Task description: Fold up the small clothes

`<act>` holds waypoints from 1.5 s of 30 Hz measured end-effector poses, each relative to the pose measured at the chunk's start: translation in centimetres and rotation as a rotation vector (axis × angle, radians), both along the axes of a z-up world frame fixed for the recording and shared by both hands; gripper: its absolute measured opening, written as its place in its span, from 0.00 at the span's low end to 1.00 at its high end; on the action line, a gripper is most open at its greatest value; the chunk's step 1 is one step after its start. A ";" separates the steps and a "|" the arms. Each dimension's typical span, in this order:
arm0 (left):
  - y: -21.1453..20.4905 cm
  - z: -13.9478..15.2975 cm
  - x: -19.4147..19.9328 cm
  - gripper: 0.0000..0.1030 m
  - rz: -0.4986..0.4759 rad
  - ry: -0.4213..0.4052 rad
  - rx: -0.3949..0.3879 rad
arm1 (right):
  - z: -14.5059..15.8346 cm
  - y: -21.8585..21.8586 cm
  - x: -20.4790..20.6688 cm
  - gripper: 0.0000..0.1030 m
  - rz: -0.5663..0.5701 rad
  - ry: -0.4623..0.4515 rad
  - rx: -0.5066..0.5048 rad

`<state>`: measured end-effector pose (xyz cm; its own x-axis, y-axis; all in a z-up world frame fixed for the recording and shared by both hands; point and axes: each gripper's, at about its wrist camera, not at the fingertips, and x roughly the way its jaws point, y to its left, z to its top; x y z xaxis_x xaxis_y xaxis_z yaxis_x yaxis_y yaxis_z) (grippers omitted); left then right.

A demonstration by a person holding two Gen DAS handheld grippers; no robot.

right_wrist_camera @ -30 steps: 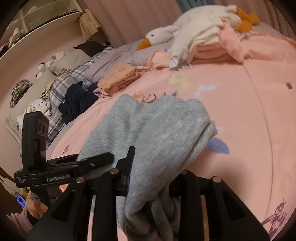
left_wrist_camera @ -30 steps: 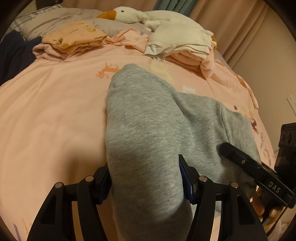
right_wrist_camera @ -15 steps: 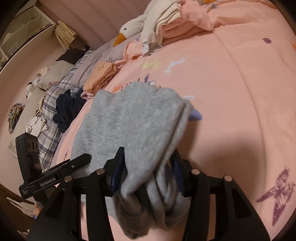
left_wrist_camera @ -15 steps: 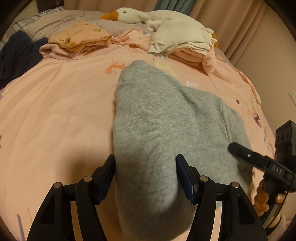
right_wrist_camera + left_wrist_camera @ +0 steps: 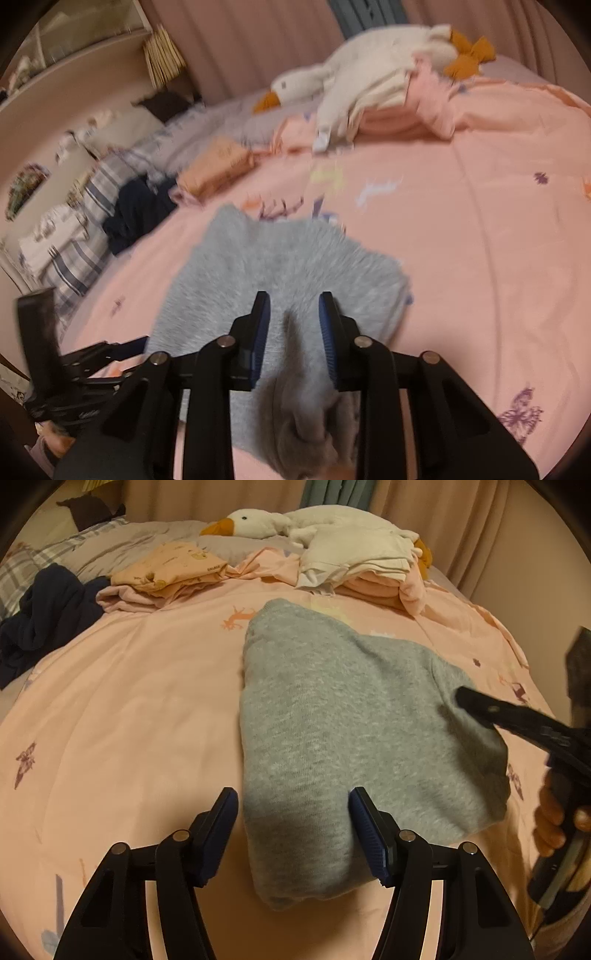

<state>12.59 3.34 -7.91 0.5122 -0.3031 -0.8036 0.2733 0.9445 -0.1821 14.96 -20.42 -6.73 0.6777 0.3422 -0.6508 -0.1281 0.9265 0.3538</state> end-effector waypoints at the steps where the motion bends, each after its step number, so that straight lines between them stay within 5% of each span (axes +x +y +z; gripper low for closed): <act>1: 0.1 -0.1 0.1 0.62 -0.001 0.004 -0.003 | -0.5 0.4 0.5 0.24 -0.010 0.019 -0.026; 9: 0.1 -0.8 0.4 0.62 -0.007 0.024 -0.017 | -3.5 -0.1 2.8 0.20 -0.068 0.146 -0.048; 22: 0.1 -0.7 0.5 0.62 0.003 0.042 -0.027 | -0.3 1.7 -3.0 0.25 0.063 -0.003 -0.036; 32: 0.1 -1.0 0.5 0.62 0.005 0.050 -0.028 | -3.6 2.6 -5.2 0.21 0.099 0.047 -0.167; 45: -1.7 2.0 4.7 0.62 0.010 -0.047 -0.041 | -4.0 2.1 -5.8 0.22 0.087 0.025 -0.113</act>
